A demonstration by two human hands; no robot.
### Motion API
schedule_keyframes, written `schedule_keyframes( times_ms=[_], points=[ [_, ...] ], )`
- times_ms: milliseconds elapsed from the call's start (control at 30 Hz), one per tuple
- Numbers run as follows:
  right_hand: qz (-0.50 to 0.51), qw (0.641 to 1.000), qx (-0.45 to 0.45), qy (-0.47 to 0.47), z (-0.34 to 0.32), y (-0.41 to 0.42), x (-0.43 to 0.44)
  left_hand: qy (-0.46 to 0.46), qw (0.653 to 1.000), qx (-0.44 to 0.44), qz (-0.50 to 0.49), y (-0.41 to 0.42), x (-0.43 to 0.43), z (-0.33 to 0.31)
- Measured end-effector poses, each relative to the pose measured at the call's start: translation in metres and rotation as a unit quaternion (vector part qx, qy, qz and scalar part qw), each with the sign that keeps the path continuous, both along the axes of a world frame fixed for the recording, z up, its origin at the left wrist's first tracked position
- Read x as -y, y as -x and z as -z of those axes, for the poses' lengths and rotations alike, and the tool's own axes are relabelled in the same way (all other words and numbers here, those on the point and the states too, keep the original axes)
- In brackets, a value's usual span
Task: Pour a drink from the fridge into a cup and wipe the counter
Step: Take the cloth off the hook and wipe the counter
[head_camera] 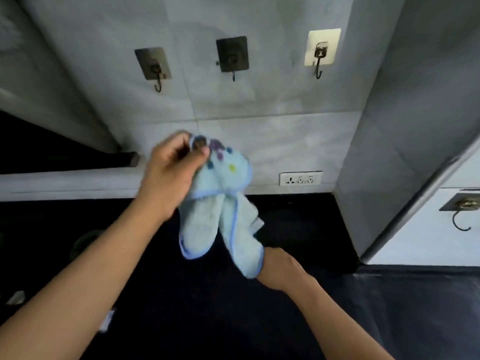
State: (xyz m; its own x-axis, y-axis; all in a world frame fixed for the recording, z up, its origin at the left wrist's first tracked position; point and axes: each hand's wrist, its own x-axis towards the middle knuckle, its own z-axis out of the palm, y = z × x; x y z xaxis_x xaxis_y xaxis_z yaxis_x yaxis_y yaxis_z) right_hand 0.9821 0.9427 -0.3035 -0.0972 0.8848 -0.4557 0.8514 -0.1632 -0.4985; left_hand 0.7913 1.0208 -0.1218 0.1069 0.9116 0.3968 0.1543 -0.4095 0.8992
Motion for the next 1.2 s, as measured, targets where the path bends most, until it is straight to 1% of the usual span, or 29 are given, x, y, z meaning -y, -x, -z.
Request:
schedule_keyframes(
  times_ms=[67, 100, 167, 233, 300, 333, 400, 467, 567, 667, 767, 833, 900, 967, 1033, 1067, 1133, 1200],
  points=[
    [0.015, 0.998, -0.057, 0.017, 0.019, 0.006, 0.003, 0.074, 0.994, -0.078, 0.005, 0.006, 0.029, 0.071],
    [0.032, 0.995, -0.089, 0.022, 0.028, 0.009, 0.005, 0.118, 0.984, -0.136, -0.007, 0.011, 0.046, 0.112],
    [0.052, 0.99, -0.121, 0.043, 0.052, 0.015, 0.014, 0.201, 0.947, -0.25, -0.028, 0.024, 0.08, 0.195],
    [0.03, 0.991, -0.109, 0.064, 0.083, 0.024, 0.027, 0.294, 0.898, -0.326, -0.013, 0.036, 0.116, 0.263],
    [-0.001, 0.995, -0.064, 0.072, 0.11, 0.03, 0.043, 0.34, 0.86, -0.381, 0.006, 0.043, 0.146, 0.31],
    [-0.015, 0.997, -0.038, 0.069, 0.123, 0.031, 0.051, 0.355, 0.846, -0.398, 0.008, 0.044, 0.156, 0.321],
    [-0.042, 0.997, 0.012, 0.063, 0.141, 0.032, 0.064, 0.36, 0.834, -0.419, 0.001, 0.047, 0.166, 0.333],
    [-0.078, 0.994, 0.068, 0.036, 0.153, 0.034, 0.073, 0.332, 0.828, -0.451, 0.008, 0.048, 0.166, 0.339],
    [-0.11, 0.987, 0.119, -0.002, 0.167, 0.035, 0.079, 0.275, 0.803, -0.526, 0.057, 0.051, 0.154, 0.343],
    [-0.122, 0.984, 0.133, -0.007, 0.171, 0.036, 0.075, 0.248, 0.767, -0.581, 0.114, 0.05, 0.136, 0.347],
    [-0.106, 0.984, 0.143, -0.014, 0.166, 0.035, 0.068, 0.239, 0.753, -0.586, 0.18, 0.035, 0.127, 0.352],
    [-0.065, 0.989, 0.131, -0.032, 0.164, 0.031, 0.068, 0.221, 0.753, -0.582, 0.211, 0.013, 0.126, 0.352],
    [-0.015, 0.992, 0.112, -0.057, 0.166, 0.021, 0.075, 0.182, 0.734, -0.607, 0.244, -0.017, 0.131, 0.353],
    [0.026, 0.993, 0.096, -0.059, 0.171, 0.007, 0.087, 0.164, 0.716, -0.626, 0.263, -0.047, 0.137, 0.353],
    [0.054, 0.991, 0.108, -0.05, 0.177, -0.007, 0.103, 0.154, 0.713, -0.629, 0.269, -0.066, 0.144, 0.358],
    [0.059, 0.988, 0.127, -0.061, 0.182, -0.014, 0.111, 0.15, 0.716, -0.627, 0.268, -0.069, 0.146, 0.361],
    [0.034, 0.985, 0.145, -0.087, 0.19, -0.018, 0.123, 0.148, 0.72, -0.625, 0.264, -0.061, 0.147, 0.362],
    [-0.02, 0.986, 0.134, -0.1, 0.198, -0.003, 0.124, 0.163, 0.717, -0.628, 0.255, -0.04, 0.144, 0.362]
  ],
)
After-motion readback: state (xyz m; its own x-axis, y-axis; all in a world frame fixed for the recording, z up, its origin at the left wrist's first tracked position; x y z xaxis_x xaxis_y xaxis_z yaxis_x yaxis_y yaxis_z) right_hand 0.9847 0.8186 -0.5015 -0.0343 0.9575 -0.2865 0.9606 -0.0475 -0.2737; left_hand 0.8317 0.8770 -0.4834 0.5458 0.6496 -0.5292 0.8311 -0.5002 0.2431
